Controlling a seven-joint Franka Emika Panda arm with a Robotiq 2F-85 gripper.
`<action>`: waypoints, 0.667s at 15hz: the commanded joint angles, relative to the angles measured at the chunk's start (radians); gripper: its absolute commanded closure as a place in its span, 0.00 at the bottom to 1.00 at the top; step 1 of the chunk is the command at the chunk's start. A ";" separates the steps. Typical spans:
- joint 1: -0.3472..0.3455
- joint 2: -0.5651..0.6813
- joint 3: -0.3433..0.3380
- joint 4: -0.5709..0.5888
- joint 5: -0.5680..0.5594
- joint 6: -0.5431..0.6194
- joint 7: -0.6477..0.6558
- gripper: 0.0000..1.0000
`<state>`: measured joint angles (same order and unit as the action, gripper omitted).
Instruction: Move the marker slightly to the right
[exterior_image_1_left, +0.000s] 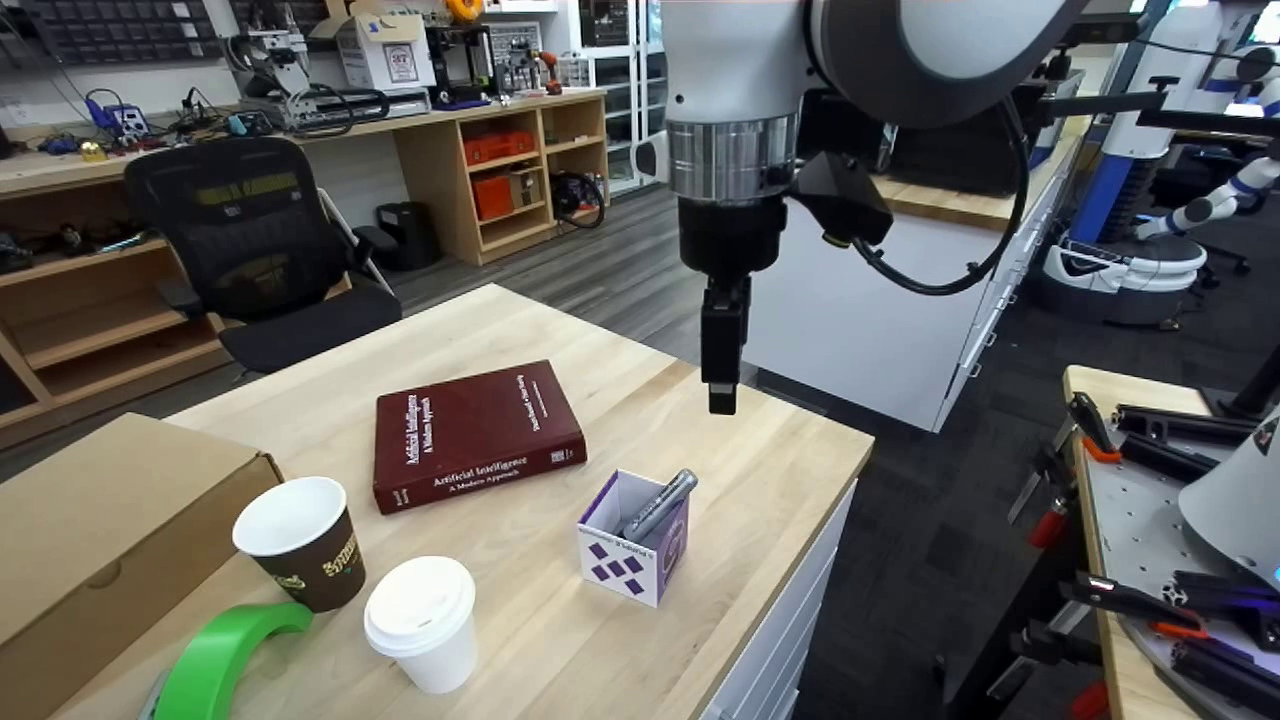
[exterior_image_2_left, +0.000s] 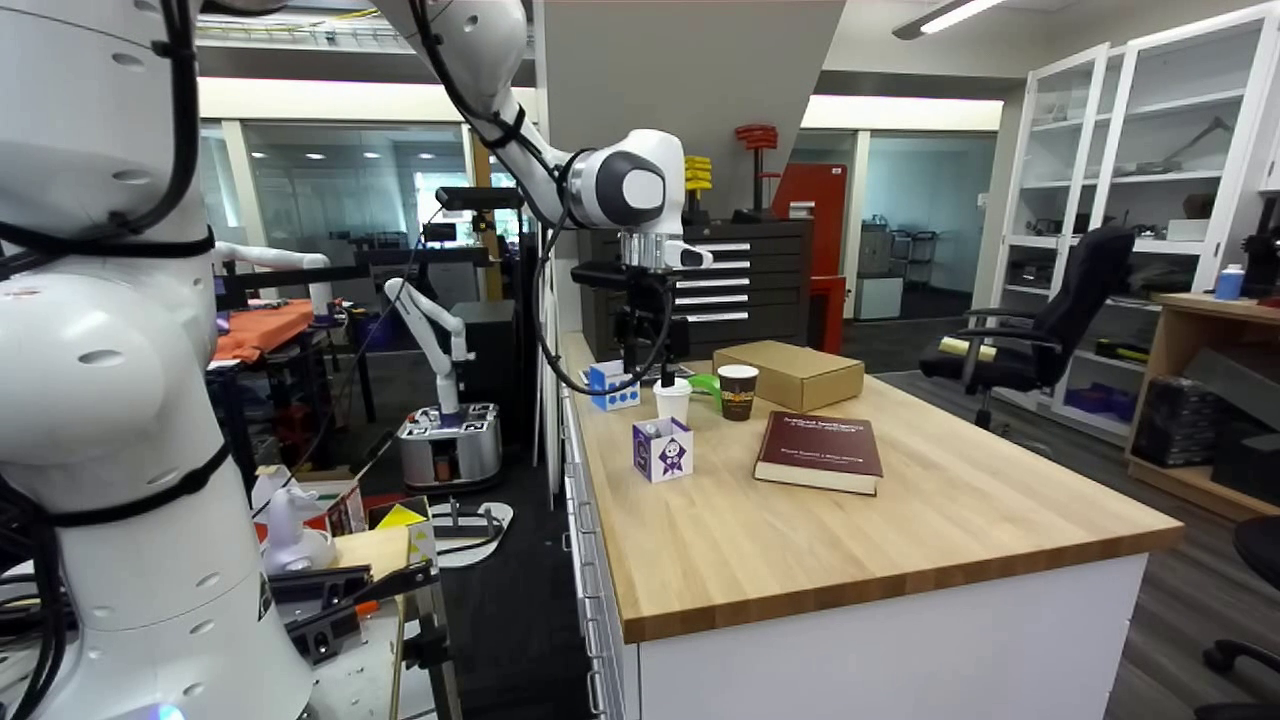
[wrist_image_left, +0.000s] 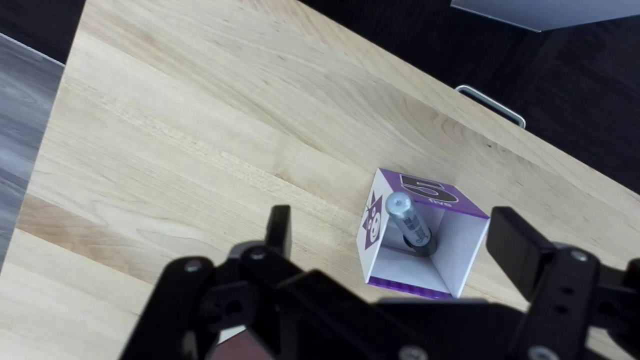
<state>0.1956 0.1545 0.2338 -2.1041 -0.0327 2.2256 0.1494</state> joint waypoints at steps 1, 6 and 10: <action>0.014 0.003 -0.014 0.007 0.003 -0.003 -0.003 0.00; 0.010 0.014 -0.014 0.005 0.017 0.030 -0.015 0.00; 0.009 0.076 -0.014 0.022 0.049 0.102 -0.026 0.00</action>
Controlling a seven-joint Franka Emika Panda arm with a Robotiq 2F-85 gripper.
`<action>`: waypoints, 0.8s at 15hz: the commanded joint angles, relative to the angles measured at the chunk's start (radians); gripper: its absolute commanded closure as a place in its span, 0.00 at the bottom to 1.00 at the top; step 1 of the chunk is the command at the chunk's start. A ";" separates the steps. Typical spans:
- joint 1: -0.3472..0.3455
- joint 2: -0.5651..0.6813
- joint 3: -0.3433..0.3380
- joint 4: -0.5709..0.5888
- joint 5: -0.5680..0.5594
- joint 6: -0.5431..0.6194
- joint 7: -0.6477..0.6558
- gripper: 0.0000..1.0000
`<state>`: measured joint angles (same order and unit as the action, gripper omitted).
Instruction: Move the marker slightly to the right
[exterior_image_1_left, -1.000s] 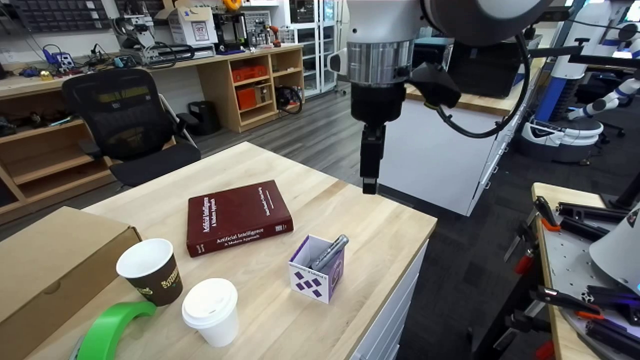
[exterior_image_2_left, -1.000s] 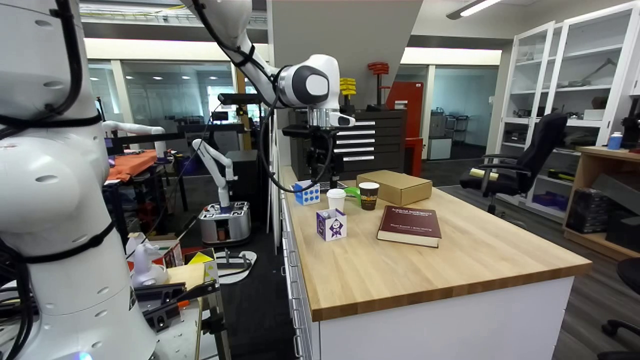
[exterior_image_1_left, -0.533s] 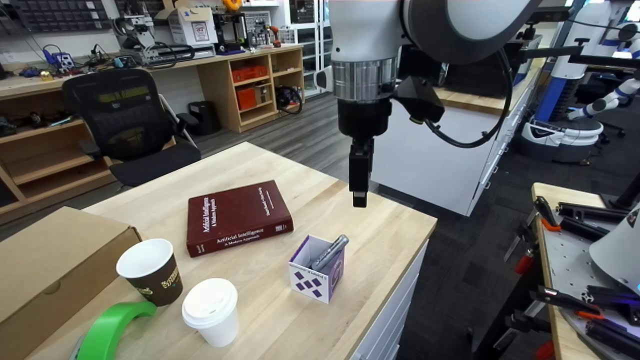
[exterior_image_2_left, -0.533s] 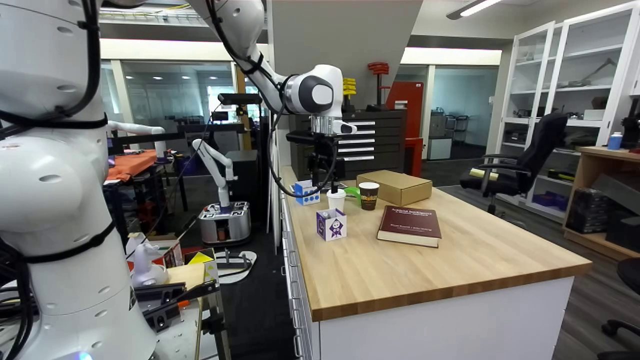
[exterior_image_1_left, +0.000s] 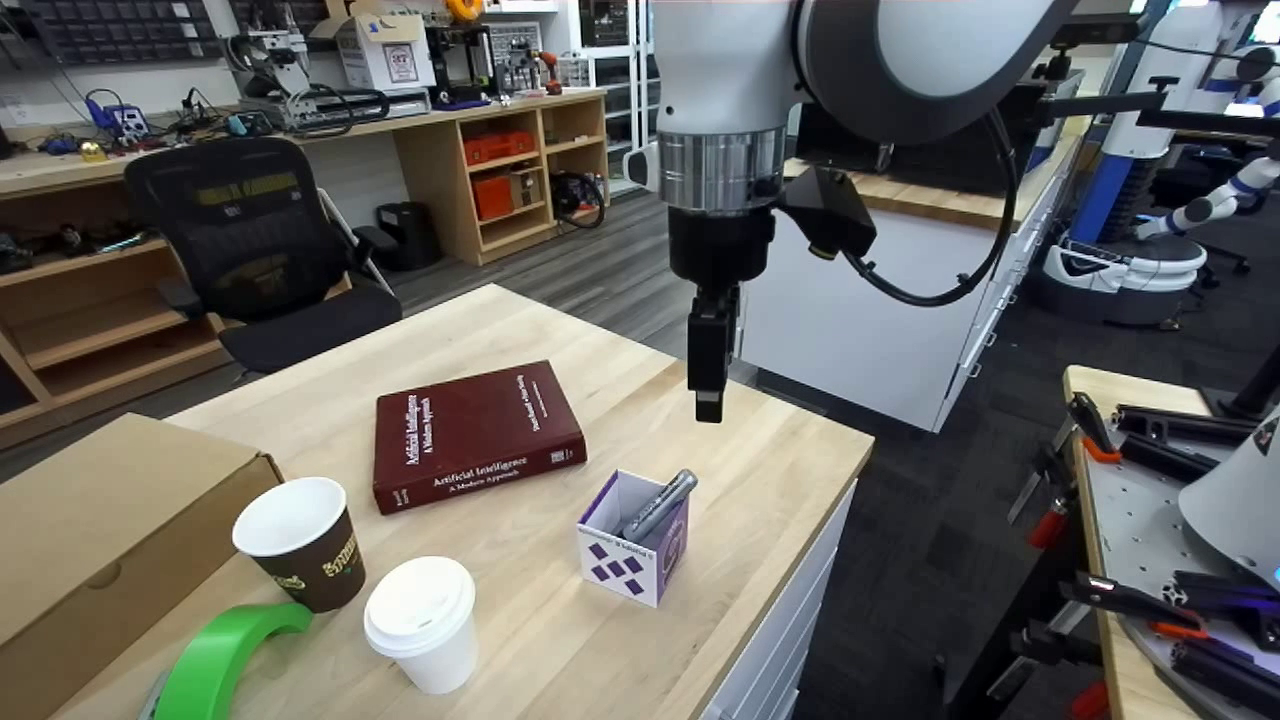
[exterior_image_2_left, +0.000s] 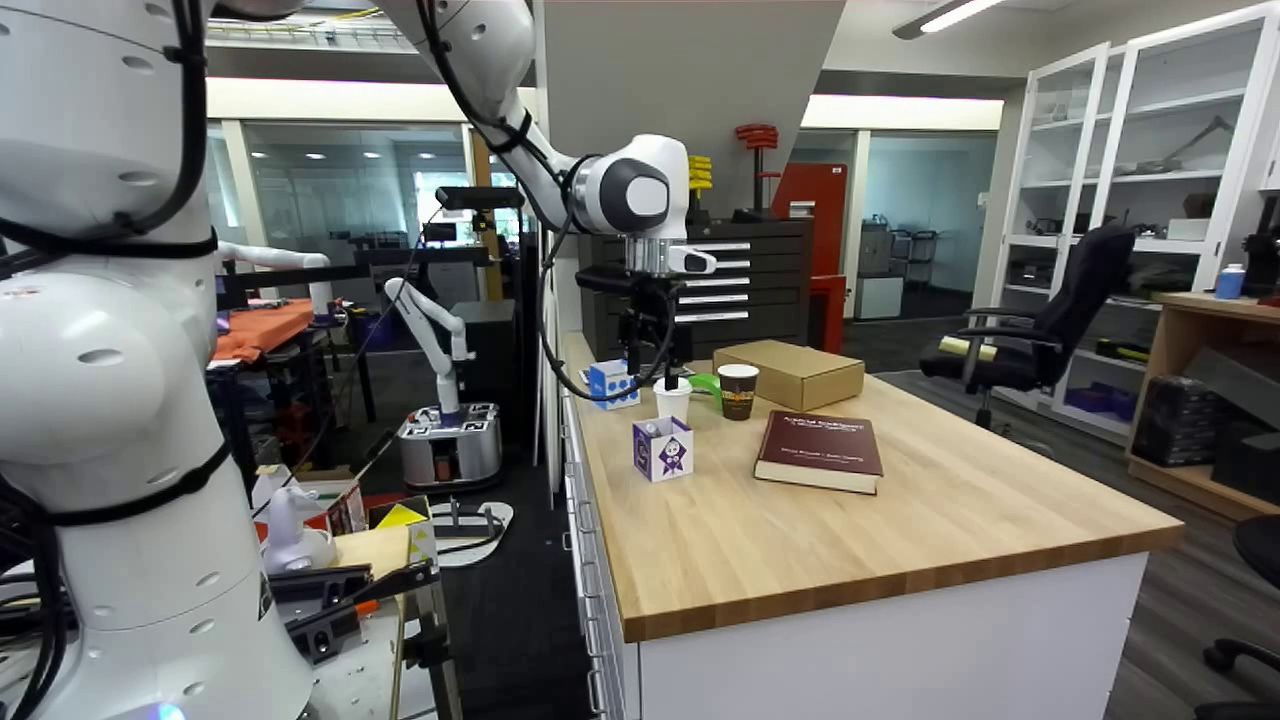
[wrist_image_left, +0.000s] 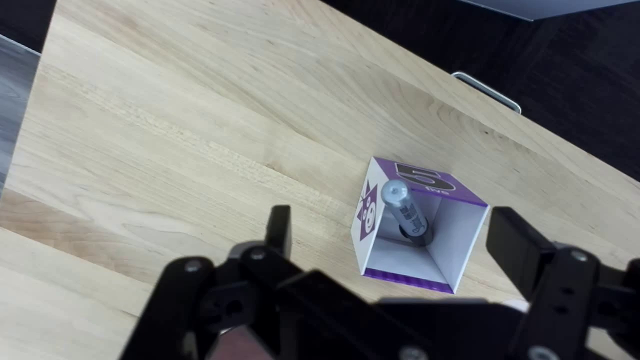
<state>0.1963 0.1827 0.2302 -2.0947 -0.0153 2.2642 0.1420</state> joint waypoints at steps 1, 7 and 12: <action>0.007 0.063 -0.009 0.013 0.042 0.088 -0.028 0.00; 0.005 0.149 -0.002 0.025 0.085 0.181 -0.076 0.00; -0.005 0.203 0.014 0.060 0.140 0.176 -0.127 0.00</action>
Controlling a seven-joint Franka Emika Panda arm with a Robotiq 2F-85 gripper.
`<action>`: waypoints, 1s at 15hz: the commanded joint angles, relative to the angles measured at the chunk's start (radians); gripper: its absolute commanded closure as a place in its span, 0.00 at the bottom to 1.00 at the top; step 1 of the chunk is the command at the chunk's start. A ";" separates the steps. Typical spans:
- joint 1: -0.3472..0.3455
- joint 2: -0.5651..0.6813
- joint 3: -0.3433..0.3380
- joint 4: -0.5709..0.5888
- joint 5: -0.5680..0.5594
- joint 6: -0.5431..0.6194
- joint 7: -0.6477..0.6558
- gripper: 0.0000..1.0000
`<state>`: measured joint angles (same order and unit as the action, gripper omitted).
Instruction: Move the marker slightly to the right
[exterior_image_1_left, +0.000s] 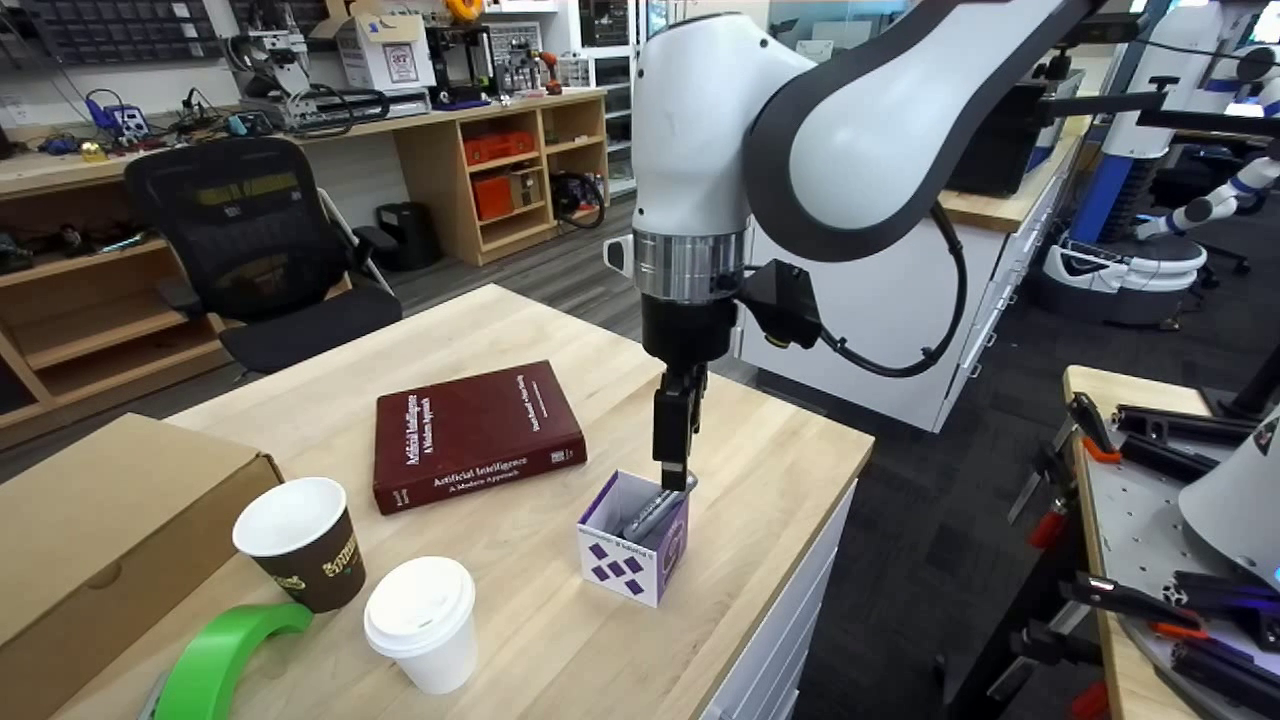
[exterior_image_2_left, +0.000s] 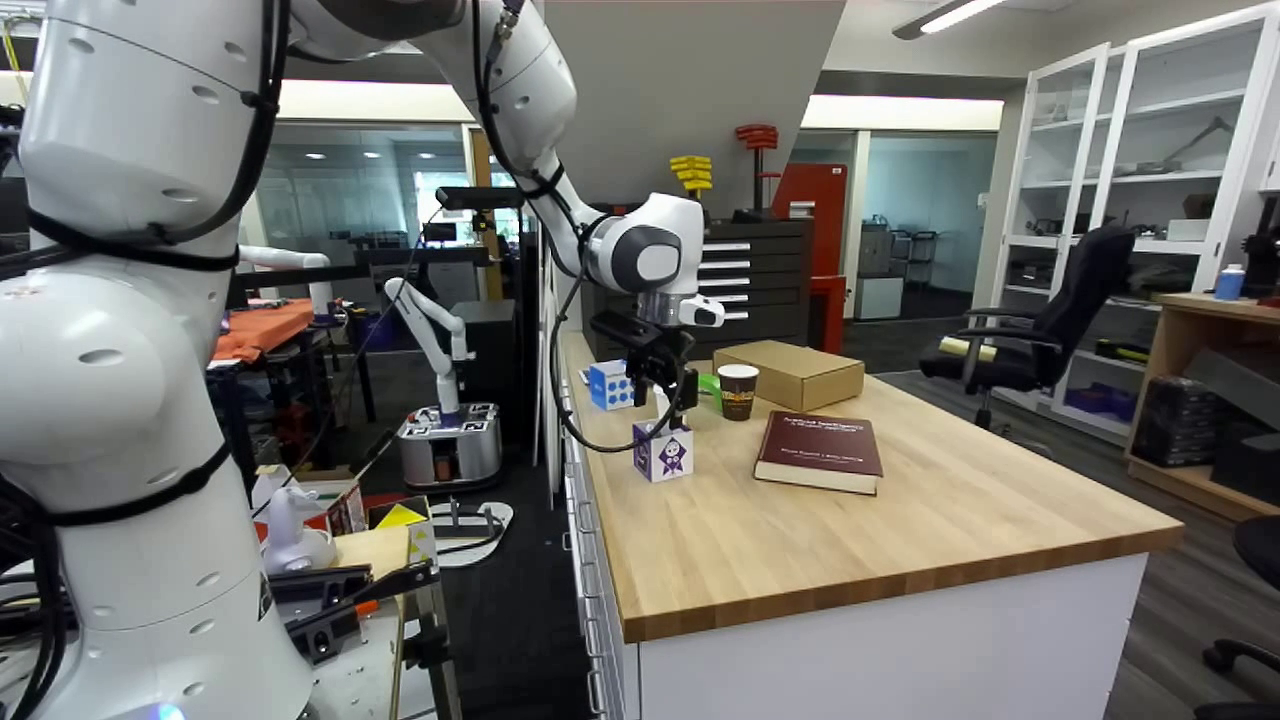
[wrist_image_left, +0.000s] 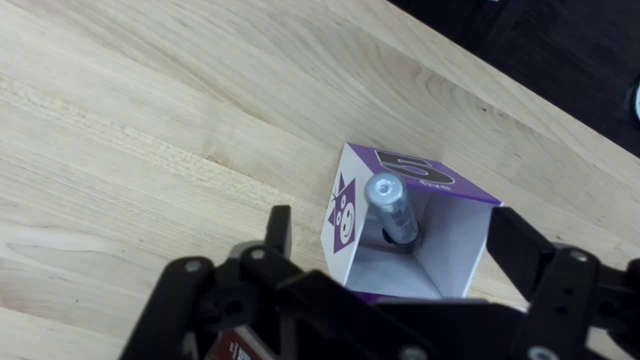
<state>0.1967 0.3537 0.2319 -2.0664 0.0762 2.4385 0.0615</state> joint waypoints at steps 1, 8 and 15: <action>-0.006 0.038 0.015 0.034 0.059 0.005 -0.061 0.00; -0.008 0.067 0.019 0.051 0.094 -0.013 -0.096 0.00; -0.015 0.071 0.017 0.045 0.099 -0.026 -0.094 0.00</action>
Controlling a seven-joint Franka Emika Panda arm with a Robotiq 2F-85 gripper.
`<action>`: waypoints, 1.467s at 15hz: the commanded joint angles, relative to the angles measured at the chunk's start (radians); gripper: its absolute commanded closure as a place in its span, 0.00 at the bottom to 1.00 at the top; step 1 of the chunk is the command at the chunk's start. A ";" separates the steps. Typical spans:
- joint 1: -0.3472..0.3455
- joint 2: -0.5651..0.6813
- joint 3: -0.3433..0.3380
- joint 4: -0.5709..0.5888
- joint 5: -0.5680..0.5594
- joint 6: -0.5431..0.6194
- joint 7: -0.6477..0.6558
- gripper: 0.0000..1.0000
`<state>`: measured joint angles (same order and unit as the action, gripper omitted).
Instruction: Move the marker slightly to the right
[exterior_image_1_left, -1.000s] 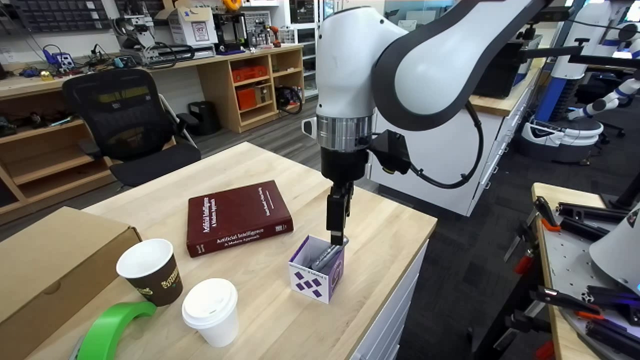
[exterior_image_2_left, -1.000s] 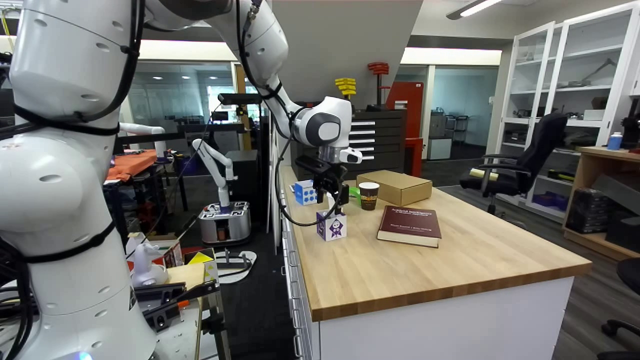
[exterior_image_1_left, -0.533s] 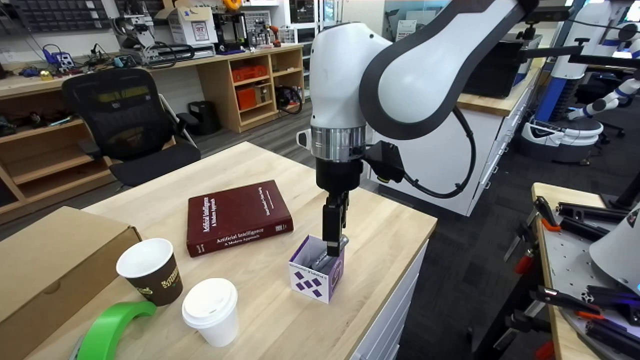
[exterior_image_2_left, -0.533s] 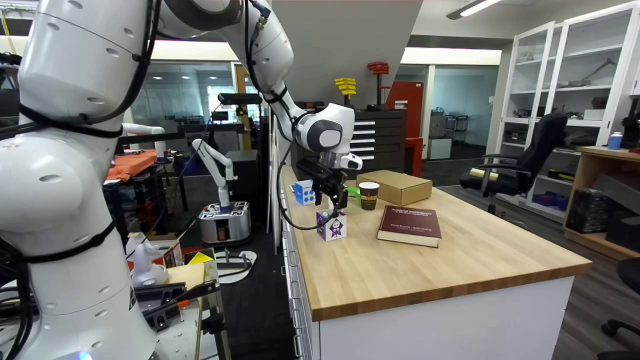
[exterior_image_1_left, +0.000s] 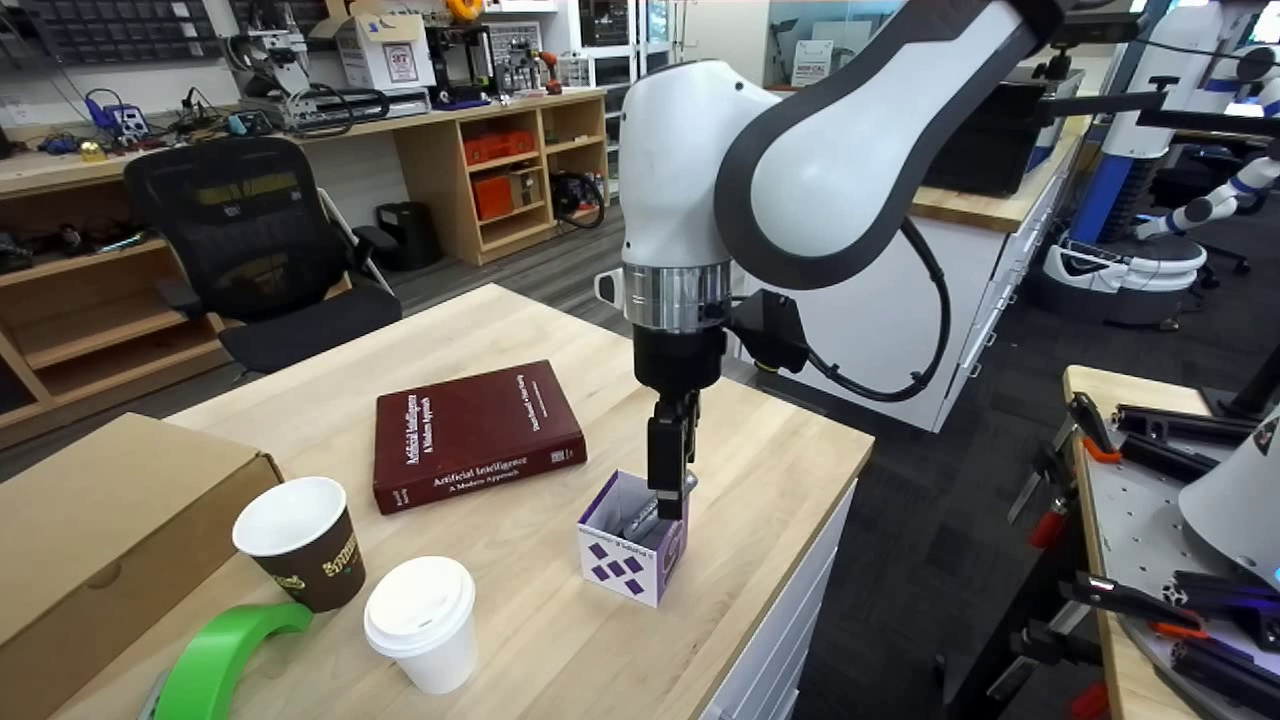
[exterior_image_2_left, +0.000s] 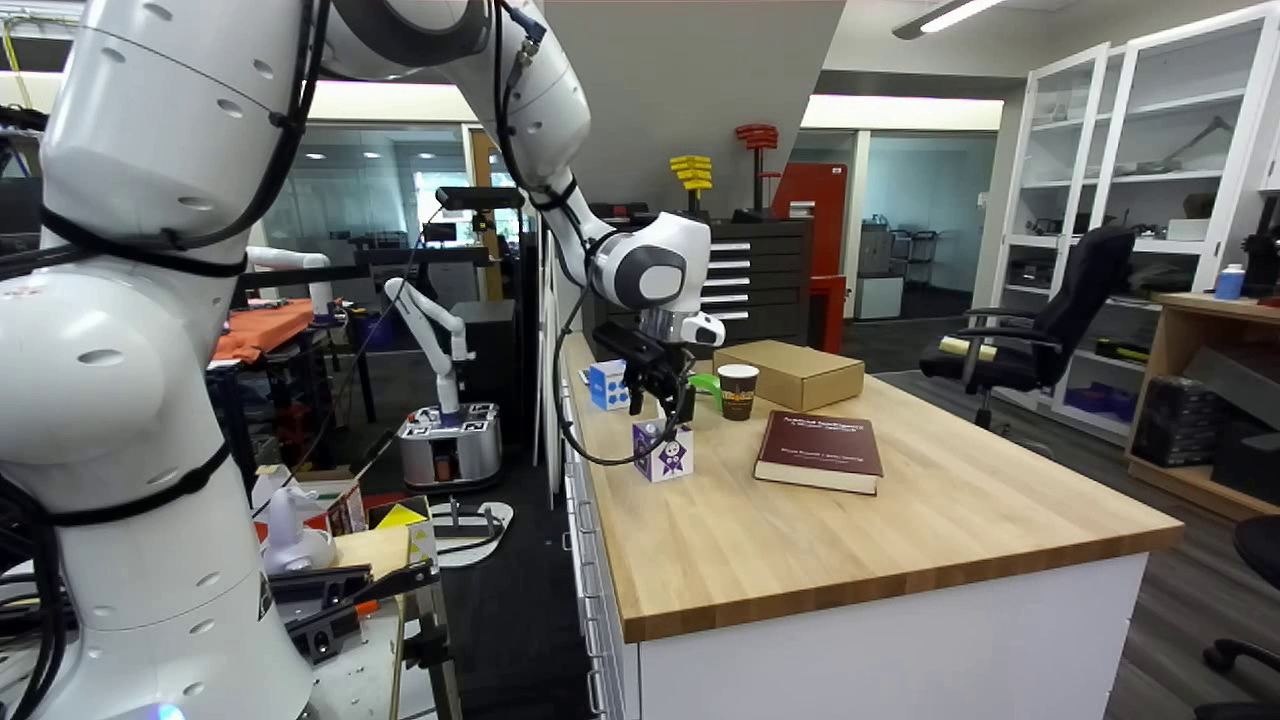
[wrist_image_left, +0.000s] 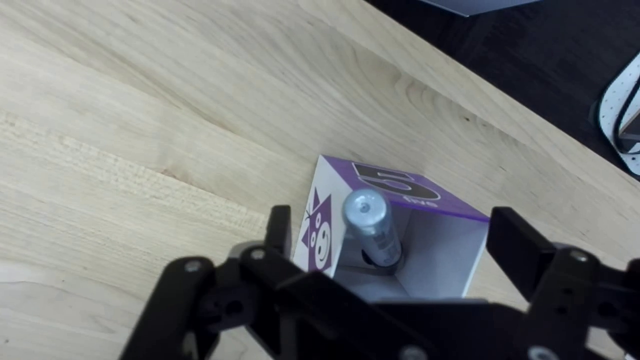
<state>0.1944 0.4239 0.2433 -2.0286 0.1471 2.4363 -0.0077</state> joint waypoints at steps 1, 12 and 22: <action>-0.013 0.001 0.005 0.007 0.030 -0.025 -0.024 0.00; -0.014 -0.003 0.005 0.003 0.035 -0.025 -0.024 0.74; -0.004 -0.122 -0.003 -0.081 0.018 -0.075 0.010 0.94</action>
<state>0.1918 0.3999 0.2426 -2.0434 0.1579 2.4169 -0.0074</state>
